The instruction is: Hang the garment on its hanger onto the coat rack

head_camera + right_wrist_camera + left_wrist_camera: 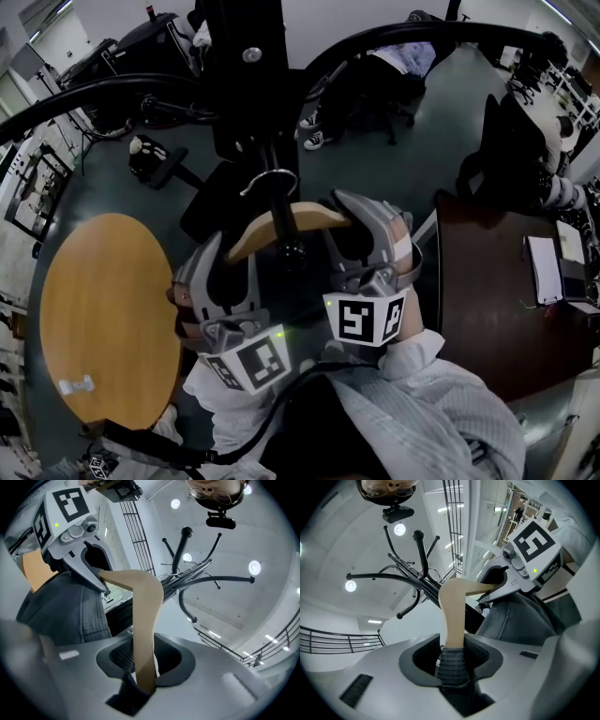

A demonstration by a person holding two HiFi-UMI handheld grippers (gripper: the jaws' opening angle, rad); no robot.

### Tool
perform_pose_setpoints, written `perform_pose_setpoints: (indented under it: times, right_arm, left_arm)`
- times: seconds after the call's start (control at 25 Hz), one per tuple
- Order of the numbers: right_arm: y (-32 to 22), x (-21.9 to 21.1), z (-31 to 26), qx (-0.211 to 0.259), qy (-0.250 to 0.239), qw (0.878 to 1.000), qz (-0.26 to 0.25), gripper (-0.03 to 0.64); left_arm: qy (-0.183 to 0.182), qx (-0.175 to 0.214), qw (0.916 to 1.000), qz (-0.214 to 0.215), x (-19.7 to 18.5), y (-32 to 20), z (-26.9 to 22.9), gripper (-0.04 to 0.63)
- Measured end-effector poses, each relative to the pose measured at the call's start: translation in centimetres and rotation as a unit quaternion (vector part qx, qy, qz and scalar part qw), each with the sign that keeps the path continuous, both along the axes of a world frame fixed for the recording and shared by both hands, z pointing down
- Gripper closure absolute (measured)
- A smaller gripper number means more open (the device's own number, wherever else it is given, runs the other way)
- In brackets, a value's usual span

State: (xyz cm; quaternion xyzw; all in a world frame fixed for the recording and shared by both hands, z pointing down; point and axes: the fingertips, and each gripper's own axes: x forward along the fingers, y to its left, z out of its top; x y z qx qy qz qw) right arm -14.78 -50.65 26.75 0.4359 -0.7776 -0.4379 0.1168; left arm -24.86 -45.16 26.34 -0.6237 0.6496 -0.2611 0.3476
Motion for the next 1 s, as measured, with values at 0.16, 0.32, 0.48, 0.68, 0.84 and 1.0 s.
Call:
perform_pose_setpoints:
  times: [0.16,0.32,0.48,0.68,0.84,1.0]
  right_arm:
    - [0.7,-0.1,0.0,-0.022,-0.002,1.0,-0.018,0.522]
    - [2.5,0.2,0.5,-0.04,0.002,0.998,-0.043,0.501]
    - [4.0,0.8,0.6,-0.05,0.011,0.997,-0.06,0.477]
    - [5.7,1.5,0.5,-0.044,0.019,0.998,-0.051,0.476]
    - [7.9,2.0,-0.4,-0.039,0.001,0.998,-0.051,0.474]
    - [10.6,2.9,-1.2,-0.03,-0.038,0.997,-0.053,0.476]
  left_arm:
    - [0.001,-0.01,0.9999,0.005,0.0,0.6,-0.1,0.468]
    - [-0.008,-0.008,0.9999,0.011,0.5,2.4,0.2,0.466]
    - [-0.018,-0.006,0.9997,0.012,1.0,3.7,0.0,0.457]
    - [-0.015,0.009,0.9996,0.022,1.7,5.7,-0.8,0.457]
    - [-0.005,0.024,0.9991,0.035,1.8,7.6,-1.7,0.457]
    - [0.025,0.042,0.9974,0.053,2.1,9.7,-1.9,0.457]
